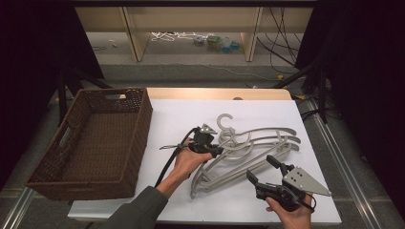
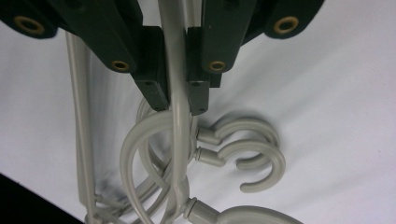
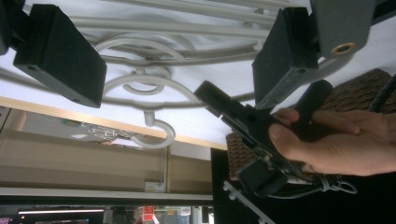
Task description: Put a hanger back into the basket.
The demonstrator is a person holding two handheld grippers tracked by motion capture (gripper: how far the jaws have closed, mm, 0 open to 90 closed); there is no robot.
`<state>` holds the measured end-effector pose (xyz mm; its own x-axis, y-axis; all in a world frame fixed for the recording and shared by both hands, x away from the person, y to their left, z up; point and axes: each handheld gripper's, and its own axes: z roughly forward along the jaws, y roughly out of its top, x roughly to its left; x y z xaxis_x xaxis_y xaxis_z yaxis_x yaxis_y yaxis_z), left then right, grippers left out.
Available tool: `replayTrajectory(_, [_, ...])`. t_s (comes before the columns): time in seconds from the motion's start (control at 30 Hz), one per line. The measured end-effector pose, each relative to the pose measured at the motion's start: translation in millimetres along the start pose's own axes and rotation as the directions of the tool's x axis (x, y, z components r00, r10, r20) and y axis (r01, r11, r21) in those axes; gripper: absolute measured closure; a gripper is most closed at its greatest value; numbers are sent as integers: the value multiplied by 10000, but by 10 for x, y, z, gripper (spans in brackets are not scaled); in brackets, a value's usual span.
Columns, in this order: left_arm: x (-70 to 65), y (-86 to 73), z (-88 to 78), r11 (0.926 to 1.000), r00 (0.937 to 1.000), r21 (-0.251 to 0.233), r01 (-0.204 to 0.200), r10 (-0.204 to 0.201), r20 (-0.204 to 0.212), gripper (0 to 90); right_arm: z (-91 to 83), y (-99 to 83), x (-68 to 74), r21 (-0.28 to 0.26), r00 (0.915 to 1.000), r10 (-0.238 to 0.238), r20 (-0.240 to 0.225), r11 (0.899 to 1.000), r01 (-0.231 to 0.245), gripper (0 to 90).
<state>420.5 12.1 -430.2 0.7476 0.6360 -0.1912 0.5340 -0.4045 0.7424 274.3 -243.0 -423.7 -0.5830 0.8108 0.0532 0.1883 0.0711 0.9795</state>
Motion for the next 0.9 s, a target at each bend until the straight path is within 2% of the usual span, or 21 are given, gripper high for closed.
replayTrajectory(0.17, [17,57,-128,9996,9998,-274,-81,75,-197,814,5,-1,-6,-207,9999,-94,54,9997,95,185])
replayTrajectory(0.27, [40,98,-227,9989,9990,-434,-196,178,-403,814,-2,2,-1,-91,10000,-73,-51,9999,72,185])
replayTrajectory(0.5, [183,204,-552,9968,9972,-794,12,-72,-748,814,1,-6,-4,-73,10000,-10,-62,10000,9,182])
replayTrajectory(0.6, [245,250,-706,9959,9938,-899,-129,29,-1110,814,15,-12,-4,-173,9999,44,-153,9998,-46,183])
replayTrajectory(0.73, [309,300,-888,9950,9913,-973,-207,78,-1313,814,20,-13,-5,-102,9999,-33,-149,9999,31,182])
replayTrajectory(0.8, [329,316,-999,9939,9892,-1042,-372,218,-1451,814,12,-12,0,87,10000,-28,-60,10000,29,182])
replayTrajectory(0.9, [359,316,-1186,9913,9859,-1173,-590,394,-1626,814,15,-17,-7,24,10000,9,-37,10000,-9,183])
